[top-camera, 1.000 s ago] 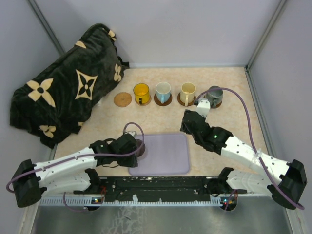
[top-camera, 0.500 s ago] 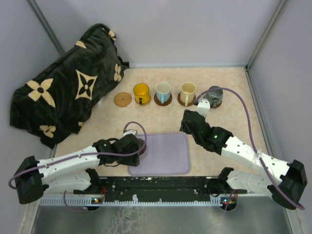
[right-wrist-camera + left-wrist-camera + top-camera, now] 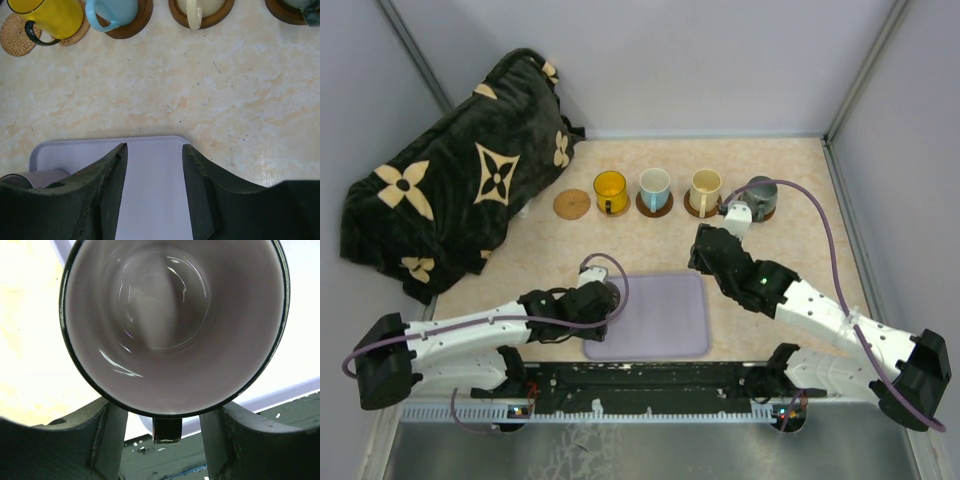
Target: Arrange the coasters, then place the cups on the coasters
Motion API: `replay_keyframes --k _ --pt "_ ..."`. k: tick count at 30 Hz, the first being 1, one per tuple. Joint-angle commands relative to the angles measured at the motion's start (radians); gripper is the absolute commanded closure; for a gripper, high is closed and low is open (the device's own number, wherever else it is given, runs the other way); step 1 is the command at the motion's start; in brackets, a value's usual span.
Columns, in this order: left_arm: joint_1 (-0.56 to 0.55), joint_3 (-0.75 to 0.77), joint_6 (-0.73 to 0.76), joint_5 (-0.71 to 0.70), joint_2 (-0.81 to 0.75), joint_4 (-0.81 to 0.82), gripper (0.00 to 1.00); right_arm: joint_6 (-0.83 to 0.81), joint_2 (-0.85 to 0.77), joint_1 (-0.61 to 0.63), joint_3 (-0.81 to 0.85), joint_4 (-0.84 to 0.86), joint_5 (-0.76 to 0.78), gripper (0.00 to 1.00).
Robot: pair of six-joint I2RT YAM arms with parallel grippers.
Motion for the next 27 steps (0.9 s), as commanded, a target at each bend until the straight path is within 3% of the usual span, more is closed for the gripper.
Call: replay_keyframes --k 1,9,11,15,18,24,27 --pt "-0.021 -0.023 -0.006 -0.075 0.014 0.042 0.40 0.005 -0.022 -0.009 -0.003 0.029 -0.001 0.52" --pt "-0.031 -0.046 -0.042 -0.111 0.044 0.066 0.48 0.009 -0.018 -0.008 -0.002 0.029 -0.012 0.51" --pt "-0.032 -0.045 -0.042 -0.118 0.057 0.073 0.52 0.009 -0.013 -0.008 -0.003 0.031 -0.018 0.51" --pt "-0.034 -0.035 -0.041 -0.130 0.080 0.082 0.73 0.010 -0.009 -0.009 -0.001 0.031 -0.024 0.51" --pt "-0.036 -0.028 -0.041 -0.129 0.087 0.084 0.76 0.012 -0.012 -0.009 -0.003 0.031 -0.024 0.52" --pt "-0.042 -0.031 -0.047 -0.133 0.060 0.084 0.68 0.016 -0.011 -0.009 -0.013 0.039 -0.030 0.51" --pt "-0.045 -0.041 -0.057 -0.150 0.023 0.084 0.43 0.021 -0.008 -0.009 -0.020 0.047 -0.038 0.51"
